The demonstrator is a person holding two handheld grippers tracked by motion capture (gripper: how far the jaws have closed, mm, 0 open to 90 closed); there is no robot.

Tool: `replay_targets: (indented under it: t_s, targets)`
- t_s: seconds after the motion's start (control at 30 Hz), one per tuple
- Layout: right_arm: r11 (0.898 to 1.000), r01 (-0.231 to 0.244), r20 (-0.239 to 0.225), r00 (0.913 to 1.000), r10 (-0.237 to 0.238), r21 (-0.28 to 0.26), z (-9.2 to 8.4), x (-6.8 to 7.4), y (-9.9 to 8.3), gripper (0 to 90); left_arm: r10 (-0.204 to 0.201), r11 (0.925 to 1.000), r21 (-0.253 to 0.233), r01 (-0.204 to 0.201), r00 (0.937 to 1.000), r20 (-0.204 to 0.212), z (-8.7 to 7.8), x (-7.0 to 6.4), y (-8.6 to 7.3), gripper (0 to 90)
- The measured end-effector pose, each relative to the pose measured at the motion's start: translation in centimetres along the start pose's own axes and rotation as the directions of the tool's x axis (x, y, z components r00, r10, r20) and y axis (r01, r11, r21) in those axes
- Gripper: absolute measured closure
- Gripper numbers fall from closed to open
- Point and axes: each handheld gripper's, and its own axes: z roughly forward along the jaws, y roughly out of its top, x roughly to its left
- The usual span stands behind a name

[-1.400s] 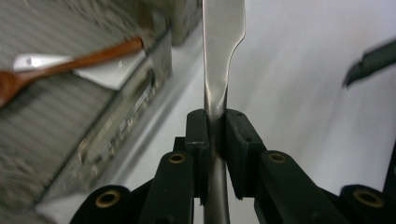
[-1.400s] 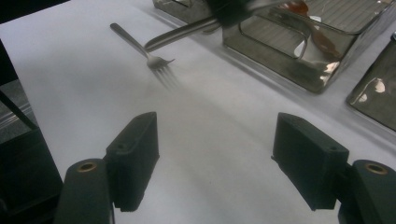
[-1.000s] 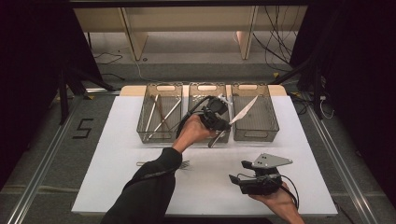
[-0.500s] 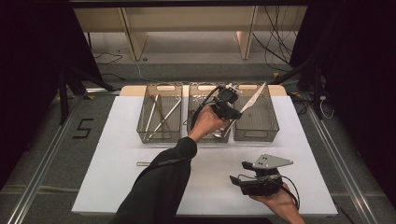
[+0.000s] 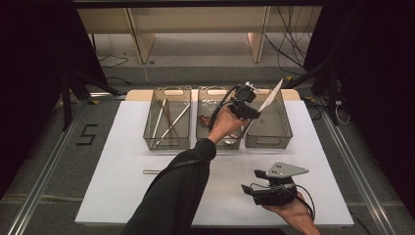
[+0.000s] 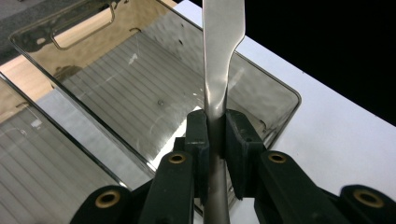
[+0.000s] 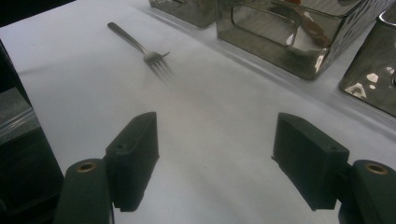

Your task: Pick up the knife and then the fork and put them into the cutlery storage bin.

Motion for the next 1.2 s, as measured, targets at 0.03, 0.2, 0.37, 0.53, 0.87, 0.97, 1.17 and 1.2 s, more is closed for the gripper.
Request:
replay_targets:
  t_s: [0.03, 0.2, 0.37, 0.53, 0.87, 0.97, 1.17, 1.2]
  targets:
    - [1.000, -0.002, 0.001, 1.0000, 0.002, 0.000, 0.0, 0.0, 0.0, 31.7, -0.001, 1.0000, 0.000, 0.001, 1.0000, 0.001, 0.1, 0.0, 0.1, 79.5]
    - [1.000, -0.002, 0.000, 1.0000, 0.002, -0.001, -0.1, 0.0, -0.1, 31.7, -0.004, 1.0000, -0.007, 0.004, 0.9999, -0.011, 0.8, 0.0, 0.5, 79.5]
    - [1.000, -0.002, 0.001, 1.0000, 0.002, -0.003, -0.2, -0.1, -0.1, 31.7, -0.017, 0.9998, -0.013, 0.017, 0.9998, -0.012, 1.4, 0.2, 0.9, 79.4]
    - [1.000, 0.000, -0.002, 1.0000, 0.000, -0.003, -0.2, 0.0, -0.1, 31.7, -0.020, 0.9996, -0.021, 0.020, 0.9997, -0.013, 1.8, 0.1, 1.1, 79.4]
    - [1.000, -0.002, -0.002, 1.0000, 0.002, -0.006, -0.3, 0.0, -0.2, 31.7, -0.037, 0.9990, -0.024, 0.037, 0.9992, -0.013, 2.8, 0.3, 1.3, 79.4]
    - [1.000, -0.002, -0.002, 1.0000, 0.002, -0.007, -0.4, 0.0, -0.2, 31.7, -0.030, 0.9994, -0.016, 0.030, 0.9995, -0.013, 3.2, 0.2, 1.3, 79.4]
    - [1.000, -0.002, -0.003, 1.0000, 0.002, -0.008, -0.5, 0.1, -0.2, 31.8, -0.039, 0.9991, -0.017, 0.038, 0.9989, -0.026, 3.8, 0.4, 1.0, 79.4]
    - [1.000, -0.003, -0.003, 1.0000, 0.003, -0.008, -0.5, 0.1, -0.2, 31.8, -0.039, 0.9991, -0.017, 0.038, 0.9988, -0.031, 3.9, 0.4, 0.9, 79.4]
